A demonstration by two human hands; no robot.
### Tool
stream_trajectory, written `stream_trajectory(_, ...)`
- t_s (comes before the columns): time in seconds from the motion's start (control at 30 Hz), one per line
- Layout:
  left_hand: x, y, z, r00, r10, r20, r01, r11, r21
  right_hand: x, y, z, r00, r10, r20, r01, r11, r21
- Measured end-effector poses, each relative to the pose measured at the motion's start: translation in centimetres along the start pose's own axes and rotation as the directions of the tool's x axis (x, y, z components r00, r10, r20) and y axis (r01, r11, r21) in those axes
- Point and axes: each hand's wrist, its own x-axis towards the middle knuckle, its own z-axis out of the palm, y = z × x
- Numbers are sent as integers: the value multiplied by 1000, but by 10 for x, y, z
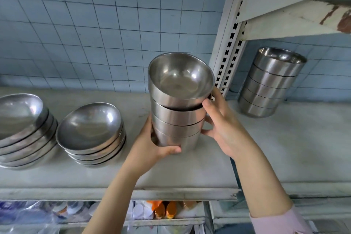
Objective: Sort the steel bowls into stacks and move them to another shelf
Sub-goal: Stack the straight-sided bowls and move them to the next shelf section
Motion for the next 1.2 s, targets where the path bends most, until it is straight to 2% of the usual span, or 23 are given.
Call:
stream_trajectory(0.17,-26,16,17,999,31,-22,-31,999,28,-34,-4,-11,998,-21,55,22,1000,-18)
stream_trajectory(0.33,-48,46,58,995,94,-19,-94,996,-7,-76,-24,-44,983,-176,47,179,981,-74)
stream_trajectory(0.43,-61,61,99,995,96,10,-96,994,-54,-107,-36,-77,975,-219,19,220,970,-103)
stream_trajectory(0.8,-114,109,276,991,134,24,-129,982,-141,-202,-62,-236,993,-115,-25,109,979,-172)
stream_trajectory(1.03,-70,121,337,992,97,84,-87,989,-123,-179,-60,-303,991,-90,-99,76,988,-138)
stream_trajectory(1.2,-18,112,358,988,76,137,-70,996,-47,-145,-51,-341,989,-45,-144,31,995,-97)
